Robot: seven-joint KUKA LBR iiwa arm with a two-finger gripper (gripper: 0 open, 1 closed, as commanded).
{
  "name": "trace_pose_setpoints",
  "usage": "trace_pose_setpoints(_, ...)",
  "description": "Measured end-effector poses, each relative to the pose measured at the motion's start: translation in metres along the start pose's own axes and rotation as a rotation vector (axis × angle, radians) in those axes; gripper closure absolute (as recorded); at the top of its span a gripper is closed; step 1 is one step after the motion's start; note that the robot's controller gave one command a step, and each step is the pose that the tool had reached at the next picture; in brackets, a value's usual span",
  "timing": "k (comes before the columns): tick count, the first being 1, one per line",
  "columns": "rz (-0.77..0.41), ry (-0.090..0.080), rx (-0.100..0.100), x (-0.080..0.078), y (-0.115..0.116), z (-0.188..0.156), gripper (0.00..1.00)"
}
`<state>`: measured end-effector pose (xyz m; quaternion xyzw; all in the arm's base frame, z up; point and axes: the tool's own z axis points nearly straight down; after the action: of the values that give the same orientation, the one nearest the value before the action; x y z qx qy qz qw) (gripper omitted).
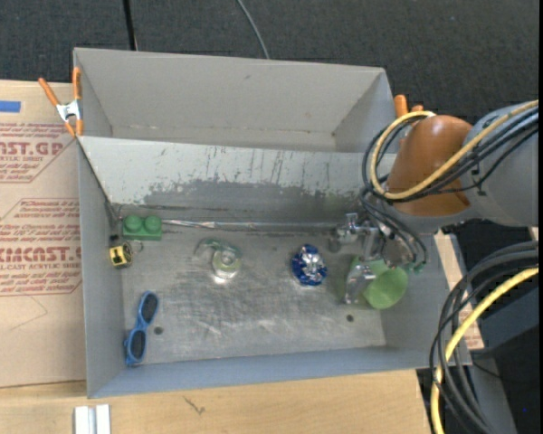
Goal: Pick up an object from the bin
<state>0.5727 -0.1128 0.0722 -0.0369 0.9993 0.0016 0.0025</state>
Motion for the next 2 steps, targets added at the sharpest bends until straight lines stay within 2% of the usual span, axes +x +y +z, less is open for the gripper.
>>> trace_pose_setpoints(1,0.084,-0.003,0.004,0.006,0.045,-0.002,0.00)
trace_pose_setpoints(2,0.201,-0.008,0.007,0.006,0.083,-0.001,0.00)
